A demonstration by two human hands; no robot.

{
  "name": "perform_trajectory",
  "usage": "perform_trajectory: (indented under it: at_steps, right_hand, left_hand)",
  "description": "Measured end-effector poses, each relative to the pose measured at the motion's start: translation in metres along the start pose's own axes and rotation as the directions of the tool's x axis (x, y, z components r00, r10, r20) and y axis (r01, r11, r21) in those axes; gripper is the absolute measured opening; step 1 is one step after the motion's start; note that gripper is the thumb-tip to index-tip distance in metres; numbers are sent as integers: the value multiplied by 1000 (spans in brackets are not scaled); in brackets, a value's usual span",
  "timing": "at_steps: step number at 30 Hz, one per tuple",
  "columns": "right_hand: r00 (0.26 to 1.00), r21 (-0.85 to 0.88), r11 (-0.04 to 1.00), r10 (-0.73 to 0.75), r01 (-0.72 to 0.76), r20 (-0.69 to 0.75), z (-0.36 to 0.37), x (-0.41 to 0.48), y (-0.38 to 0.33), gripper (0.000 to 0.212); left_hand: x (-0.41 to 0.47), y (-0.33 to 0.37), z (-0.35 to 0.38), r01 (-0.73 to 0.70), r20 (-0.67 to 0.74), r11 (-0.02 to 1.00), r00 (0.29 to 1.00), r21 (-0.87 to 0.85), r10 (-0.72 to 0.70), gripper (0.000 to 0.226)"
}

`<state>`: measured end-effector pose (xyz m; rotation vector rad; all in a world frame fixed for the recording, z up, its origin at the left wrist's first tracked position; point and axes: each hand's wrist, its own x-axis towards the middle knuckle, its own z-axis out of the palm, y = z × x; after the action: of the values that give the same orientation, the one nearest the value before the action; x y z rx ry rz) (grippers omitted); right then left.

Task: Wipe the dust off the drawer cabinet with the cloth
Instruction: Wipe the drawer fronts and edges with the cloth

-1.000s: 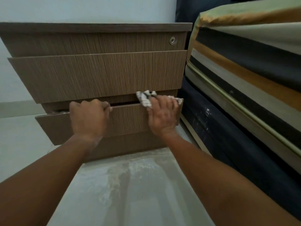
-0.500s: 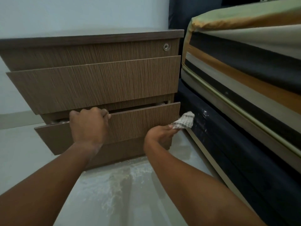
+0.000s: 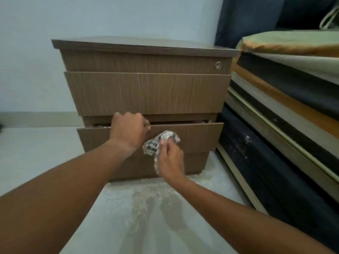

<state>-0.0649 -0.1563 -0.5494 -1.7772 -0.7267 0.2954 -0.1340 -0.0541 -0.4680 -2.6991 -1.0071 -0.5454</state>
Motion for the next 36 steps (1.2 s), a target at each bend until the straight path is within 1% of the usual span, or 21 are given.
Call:
perform_trajectory:
  at_steps: [2,4,6,8,10,13,15,17,18,20,21,23,24,25,27,30,31,32,34,35,36]
  right_hand:
    - [955,-60,962,-272,266,-122,-30,10,-5,22]
    - [865,-250,881,-455,402,-212,-58,29,-11,21]
    - [844,-488,771,-524,410,-119,-72,51,-5,33]
    - [851,-675,600,-519,430,80,-68,59,7,40]
    - [814,-746,464,-554,478,177,-51,58,16,40]
    - [721,-724,372,-649,581,245,-10,56,2,34]
    - [658,-701,318,-699,638,282,28,52,-11,34]
    - [626,-684,313,-731,659,270,72,47,-23,33]
    - [613,-679,310,-746,666,262,94,43,-29,32]
    - [584,-666,306,-775,681,241,131,36,-39,29]
    - [572,-652,316,-790,689,221,145,33,-44,28]
    - [549,-614,337,-814,713,191,163,29,-48,30]
    - [538,-599,335,-820,728,195,169,29,-48,33]
    - [524,-586,323,-826,743,208,172,28,-47,36]
    - [479,-572,279,-846,771,234,176,29,-44,42]
    - [372,-568,127,-863,813,341,174,32,-32,50]
    - [327,-569,43,-853,821,408,171,34,-25,52]
    - [279,-564,-41,-838,825,468,167,36,-17,51]
    - [192,-544,-177,-810,820,554,157,45,-3,48]
    - [159,-536,-234,-793,811,588,151,49,2,47]
    - [135,-529,-283,-774,800,619,146,54,5,47]
  left_hand:
    - [2,-10,-2,-40,33,996,999,-82,43,27]
    - [0,-21,-4,-106,55,982,992,-159,116,27]
    - [-6,-35,-8,-153,51,972,985,-176,164,29]
    - [-15,-50,-11,-155,9,974,987,-164,158,29]
    - [-25,-68,-13,-104,-43,991,994,-83,101,25]
    - [-40,-101,-10,95,-51,990,995,101,-91,24]
    - [-51,-123,1,235,-30,972,972,14,-234,22]
    - [-56,-135,10,311,18,927,949,-210,-314,24]
    - [-55,-137,12,346,32,876,934,-335,-357,27]
    - [-49,-140,15,464,117,695,866,-549,-486,25]
    - [-45,-144,17,532,178,567,809,-629,-561,22]
    - [-43,-153,20,596,342,224,684,-771,-645,17]
    - [-45,-158,21,570,416,59,662,-819,-624,16]
    - [-49,-162,20,551,474,-50,664,-833,-578,20]
    - [-55,-169,16,526,546,-196,676,-828,-495,27]
    - [-53,-173,14,489,579,-309,684,-815,-444,25]
    - [-50,-173,15,501,576,-286,685,-817,-446,24]
    - [-48,-171,17,538,563,-194,701,-820,-438,24]
    - [-47,-166,22,584,490,148,771,-798,-406,25]
    - [-47,-162,25,556,424,305,810,-773,-405,25]
    - [-47,-160,26,515,343,418,840,-748,-421,26]
